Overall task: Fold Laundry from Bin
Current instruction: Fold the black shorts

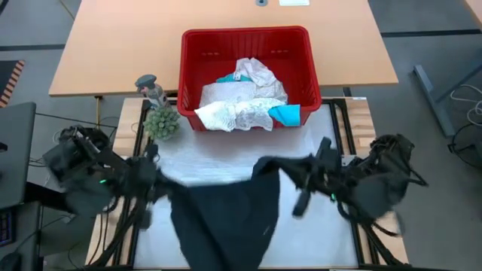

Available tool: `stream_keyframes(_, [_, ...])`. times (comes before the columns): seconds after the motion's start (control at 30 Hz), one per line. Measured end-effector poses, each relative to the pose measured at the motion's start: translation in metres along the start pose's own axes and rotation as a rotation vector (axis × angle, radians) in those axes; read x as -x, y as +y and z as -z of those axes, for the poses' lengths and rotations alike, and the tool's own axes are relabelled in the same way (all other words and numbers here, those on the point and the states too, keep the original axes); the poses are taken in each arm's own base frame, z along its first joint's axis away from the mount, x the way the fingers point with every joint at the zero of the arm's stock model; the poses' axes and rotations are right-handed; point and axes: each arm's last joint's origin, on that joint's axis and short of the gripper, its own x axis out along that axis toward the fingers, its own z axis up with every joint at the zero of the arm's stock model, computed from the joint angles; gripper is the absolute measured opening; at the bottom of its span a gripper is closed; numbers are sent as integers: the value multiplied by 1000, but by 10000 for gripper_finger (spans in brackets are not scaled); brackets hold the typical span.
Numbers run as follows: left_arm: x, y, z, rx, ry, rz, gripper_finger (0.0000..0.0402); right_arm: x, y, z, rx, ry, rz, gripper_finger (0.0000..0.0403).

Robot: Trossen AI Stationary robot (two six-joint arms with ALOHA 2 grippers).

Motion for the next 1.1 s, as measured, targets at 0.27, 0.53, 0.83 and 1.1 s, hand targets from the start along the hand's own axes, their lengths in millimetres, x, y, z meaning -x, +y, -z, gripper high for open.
stream_keyframes(0.27, [-55,30,31,22,216,-203,0,-56,-53,66,-76,399,320,17])
stream_keyframes(0.53, [-128,67,97,113,326,-187,0,-106,-76,131,-37,693,412,17])
stream_keyframes(0.83, [-202,115,166,222,246,-60,0,-126,-111,175,25,871,574,17])
stream_keyframes(1.1, [-227,145,208,169,336,-35,29,-129,-125,191,41,942,631,17])
